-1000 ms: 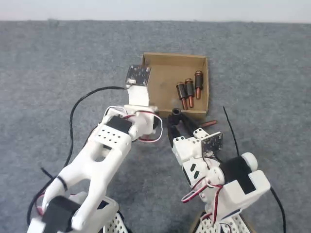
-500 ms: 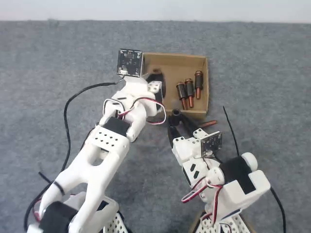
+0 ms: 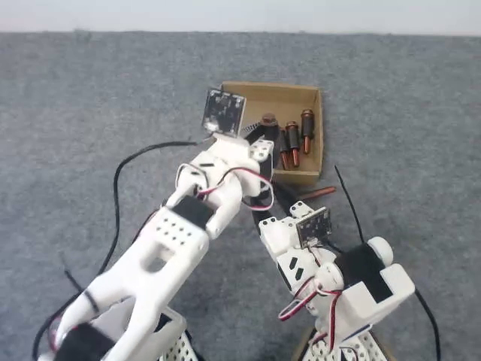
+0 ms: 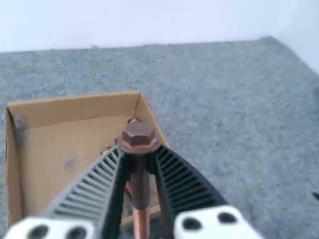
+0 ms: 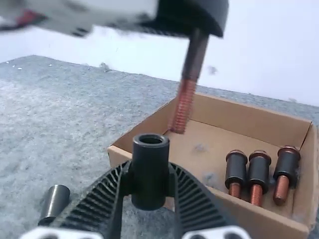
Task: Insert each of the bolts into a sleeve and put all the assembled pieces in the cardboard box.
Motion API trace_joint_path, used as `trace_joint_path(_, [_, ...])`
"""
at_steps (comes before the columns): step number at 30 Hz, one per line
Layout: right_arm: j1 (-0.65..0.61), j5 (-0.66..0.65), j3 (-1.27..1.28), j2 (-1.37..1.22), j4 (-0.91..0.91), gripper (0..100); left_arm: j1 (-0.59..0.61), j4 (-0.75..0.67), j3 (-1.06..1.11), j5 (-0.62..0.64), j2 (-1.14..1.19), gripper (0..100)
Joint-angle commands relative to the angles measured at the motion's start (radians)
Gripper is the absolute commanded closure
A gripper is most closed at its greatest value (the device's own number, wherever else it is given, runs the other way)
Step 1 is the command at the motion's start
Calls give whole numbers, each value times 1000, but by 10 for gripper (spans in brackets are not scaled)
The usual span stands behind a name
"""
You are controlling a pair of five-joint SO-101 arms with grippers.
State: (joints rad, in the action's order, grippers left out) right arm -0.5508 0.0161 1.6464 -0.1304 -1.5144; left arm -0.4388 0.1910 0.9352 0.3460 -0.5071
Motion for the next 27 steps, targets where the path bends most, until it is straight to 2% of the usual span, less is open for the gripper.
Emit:
trace_joint_path(1, [-5, -25, 25, 44, 7, 992, -6, -29, 58, -9, -230, 988])
trace_joint_path(6, [-5, -25, 25, 44, 7, 992, -9, -29, 136, -9, -319, 988])
trace_joint_path(27, [-1, -23, 25, 44, 7, 992, -34, -29, 206, -9, -328, 988])
